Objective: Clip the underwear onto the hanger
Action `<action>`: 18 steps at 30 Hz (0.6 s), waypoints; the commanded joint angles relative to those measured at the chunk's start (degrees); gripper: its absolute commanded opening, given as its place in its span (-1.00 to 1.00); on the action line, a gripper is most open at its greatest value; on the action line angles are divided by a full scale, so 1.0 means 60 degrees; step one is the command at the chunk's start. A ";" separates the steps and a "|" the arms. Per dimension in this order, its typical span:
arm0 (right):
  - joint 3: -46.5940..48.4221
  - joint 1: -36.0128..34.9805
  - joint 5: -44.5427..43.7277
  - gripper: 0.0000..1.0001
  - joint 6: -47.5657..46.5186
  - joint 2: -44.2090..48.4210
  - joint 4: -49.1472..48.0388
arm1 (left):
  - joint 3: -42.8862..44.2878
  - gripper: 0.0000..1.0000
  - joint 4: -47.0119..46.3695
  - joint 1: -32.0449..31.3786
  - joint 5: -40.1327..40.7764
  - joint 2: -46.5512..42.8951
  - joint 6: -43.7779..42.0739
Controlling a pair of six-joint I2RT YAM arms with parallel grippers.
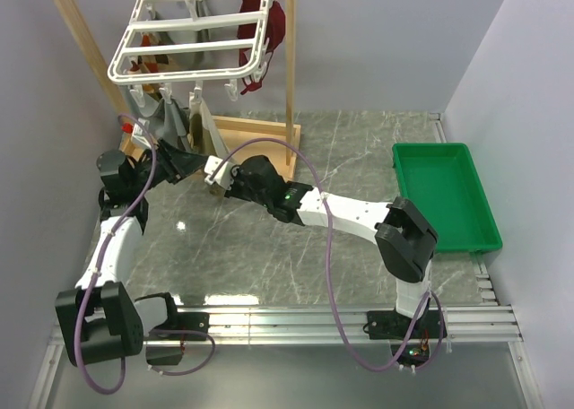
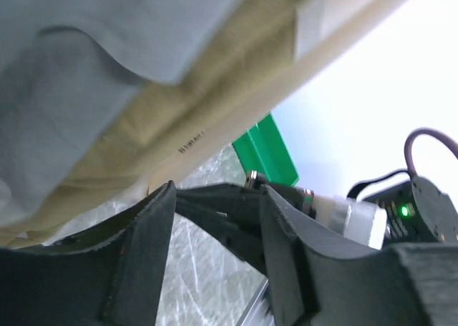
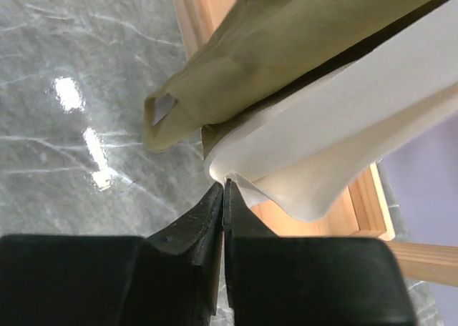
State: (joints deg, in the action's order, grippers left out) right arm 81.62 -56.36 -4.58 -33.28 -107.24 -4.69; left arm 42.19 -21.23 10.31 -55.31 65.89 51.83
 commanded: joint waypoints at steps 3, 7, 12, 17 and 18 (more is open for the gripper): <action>0.0532 0.0047 0.0060 -0.71 0.0185 0.0076 -0.0464 | 0.0497 0.20 0.0624 0.0216 -0.0596 -0.0756 -0.0890; 0.0488 0.0047 0.0469 -0.25 0.0375 0.0309 -0.0347 | 0.0599 0.34 0.0741 0.0406 -0.0611 -0.0844 -0.0963; 0.0356 0.0047 0.1011 -0.06 0.0609 0.0749 -0.0127 | 0.0731 0.37 0.0698 0.0509 -0.0538 -0.0874 -0.1022; -0.0067 0.0135 0.2022 0.14 0.1136 0.1567 -0.0112 | 0.0761 0.35 0.0229 0.0597 -0.0552 -0.0889 -0.0832; -0.0141 0.0164 0.2081 0.15 0.1268 0.1700 -0.0141 | 0.0790 0.35 0.0185 0.0597 -0.0567 -0.0918 -0.0846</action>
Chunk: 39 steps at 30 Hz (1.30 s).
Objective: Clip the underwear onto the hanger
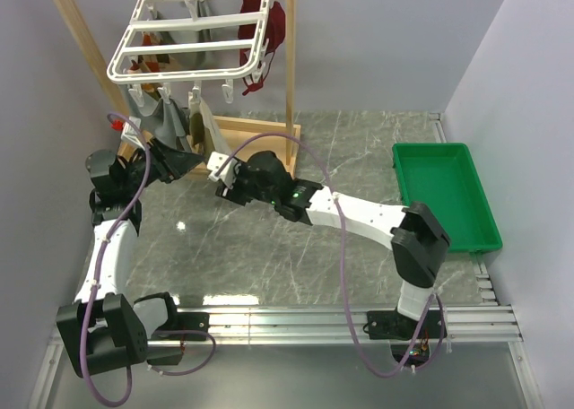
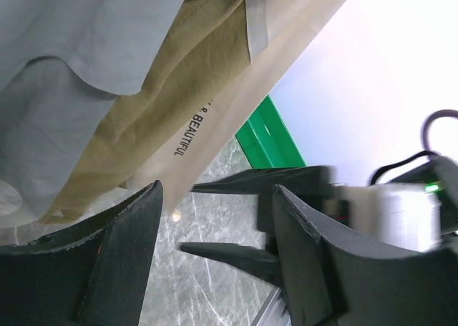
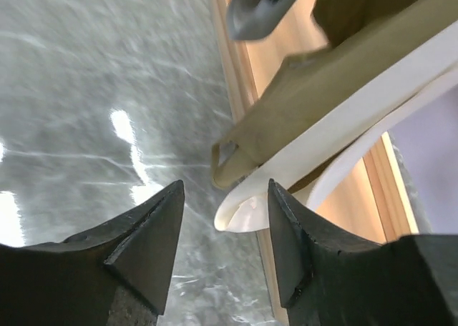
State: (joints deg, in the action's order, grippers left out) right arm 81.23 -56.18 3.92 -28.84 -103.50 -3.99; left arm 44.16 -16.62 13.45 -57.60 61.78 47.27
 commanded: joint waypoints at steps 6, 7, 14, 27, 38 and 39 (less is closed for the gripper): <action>-0.0428 0.0764 0.1601 0.22 0.1700 0.2205 -0.0068 | 0.0608 0.33 -0.0628 0.0072 -0.0331 -0.0496 -0.0581; -0.0457 0.0896 0.1703 0.22 0.2049 0.2323 -0.0039 | 0.0623 0.32 -0.0599 0.0072 -0.0360 -0.0555 -0.0713; -0.0560 0.2448 0.2568 0.22 0.4028 0.3202 -0.0433 | 0.0785 0.31 0.0309 -0.0015 -0.0288 -0.1564 -0.2896; 0.1270 0.4164 0.3360 0.10 0.6548 0.2339 -0.1312 | 0.0579 0.21 -0.0363 -0.4111 0.4015 -0.1742 -0.6981; 0.3379 0.4252 0.3331 0.09 0.8058 0.0992 -0.1752 | 0.0986 0.18 -0.2532 -0.6622 0.7155 -0.0250 -0.8846; 0.3438 0.4237 0.3388 0.11 0.8131 0.0904 -0.1883 | 0.1120 0.18 -0.2576 -0.6622 0.7038 -0.0204 -0.8670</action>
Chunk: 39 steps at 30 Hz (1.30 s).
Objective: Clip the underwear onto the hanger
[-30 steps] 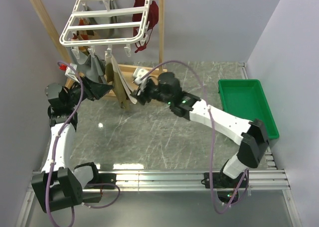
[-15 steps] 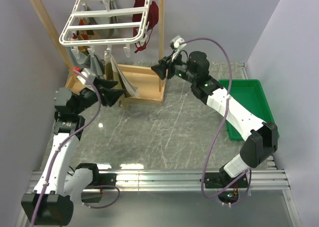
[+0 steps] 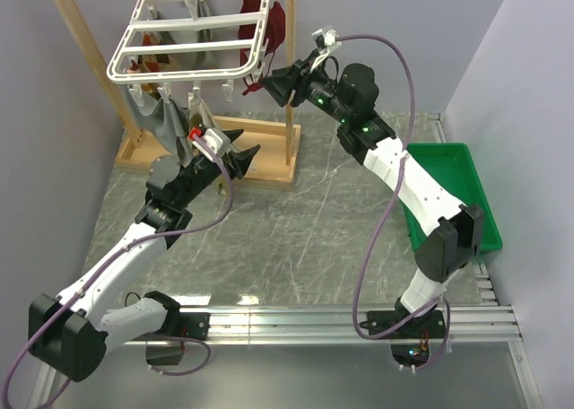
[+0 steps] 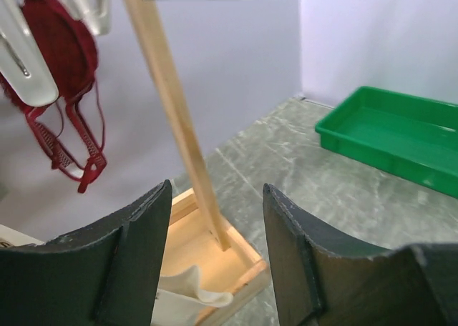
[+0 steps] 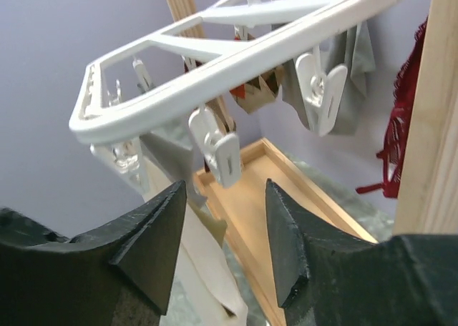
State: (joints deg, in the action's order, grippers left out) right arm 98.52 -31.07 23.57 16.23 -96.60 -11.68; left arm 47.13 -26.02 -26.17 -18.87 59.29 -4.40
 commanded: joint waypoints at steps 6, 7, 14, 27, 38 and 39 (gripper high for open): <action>0.0558 0.0051 0.0524 0.22 0.0562 -0.0760 -0.1332 | 0.1416 0.21 -0.0615 -0.0003 0.0289 0.0095 0.1553; 0.0558 0.0037 0.0597 0.23 0.0605 -0.0877 -0.1407 | 0.1489 0.22 -0.0382 -0.0003 0.0376 0.0065 0.1830; 0.0704 0.0066 0.0934 0.24 0.0767 -0.1185 -0.2168 | 0.2118 0.24 0.0394 -0.0003 0.0581 -0.0023 0.2462; 0.0441 0.0037 0.1506 -0.49 0.0227 -0.1099 -0.2946 | 0.3774 0.22 0.1875 0.0510 0.1051 0.0826 0.4205; -0.0511 -0.1046 0.0380 -1.00 -0.2555 0.0088 -0.1761 | 0.4185 0.20 0.2037 0.0524 0.1036 0.1003 0.4513; -0.0526 -0.1149 0.0305 -1.00 -0.2616 0.0219 -0.1628 | 0.4171 0.23 0.2022 0.0510 0.1022 0.0974 0.4499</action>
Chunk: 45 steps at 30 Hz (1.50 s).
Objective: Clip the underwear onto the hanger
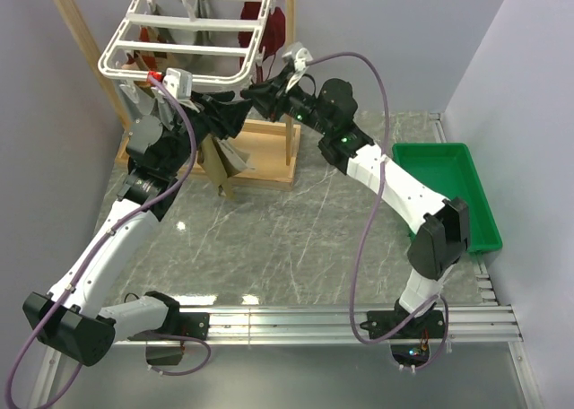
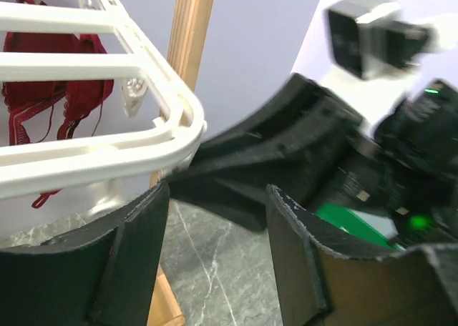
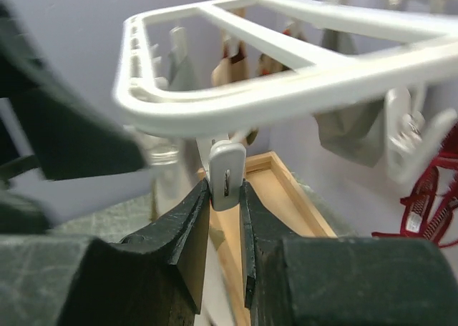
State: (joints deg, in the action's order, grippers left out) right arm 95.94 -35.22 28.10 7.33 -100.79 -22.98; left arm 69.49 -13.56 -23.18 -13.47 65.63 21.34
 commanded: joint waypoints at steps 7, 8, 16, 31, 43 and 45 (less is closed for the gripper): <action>0.0079 -0.0940 -0.1225 -1.00 -0.1764 0.1183 0.1325 | 0.0911 0.34 0.0545 -0.0004 0.0896 -0.0098 -0.0041; 0.0094 -0.0941 -0.1313 -1.00 -0.1851 0.1198 0.1413 | 0.1014 0.34 0.0706 -0.0004 0.1029 -0.0054 -0.0056; 0.0269 -0.1219 -0.1737 -1.00 -0.2189 0.1228 0.1999 | 0.1367 0.36 0.1206 -0.0004 0.1630 -0.0083 0.0031; 0.0548 -0.1542 -0.1812 -1.00 -0.2467 0.1066 0.2527 | 0.1030 0.36 0.0254 -0.0004 0.1689 0.0355 0.0280; 0.0519 -0.1571 -0.1783 -1.00 -0.2409 0.1066 0.2512 | 0.0137 0.34 -0.1298 -0.0018 0.1791 0.0342 0.0793; 0.0489 -0.1571 -0.1724 -1.00 -0.2409 0.1081 0.2498 | 0.0020 0.30 -0.1474 -0.0018 0.1864 0.0327 0.0794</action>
State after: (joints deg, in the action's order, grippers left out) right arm 97.82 -43.59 15.84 -7.11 -95.72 -7.84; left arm 70.26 -16.73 -23.31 -3.25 68.84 25.23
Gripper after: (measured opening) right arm 0.260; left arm 0.658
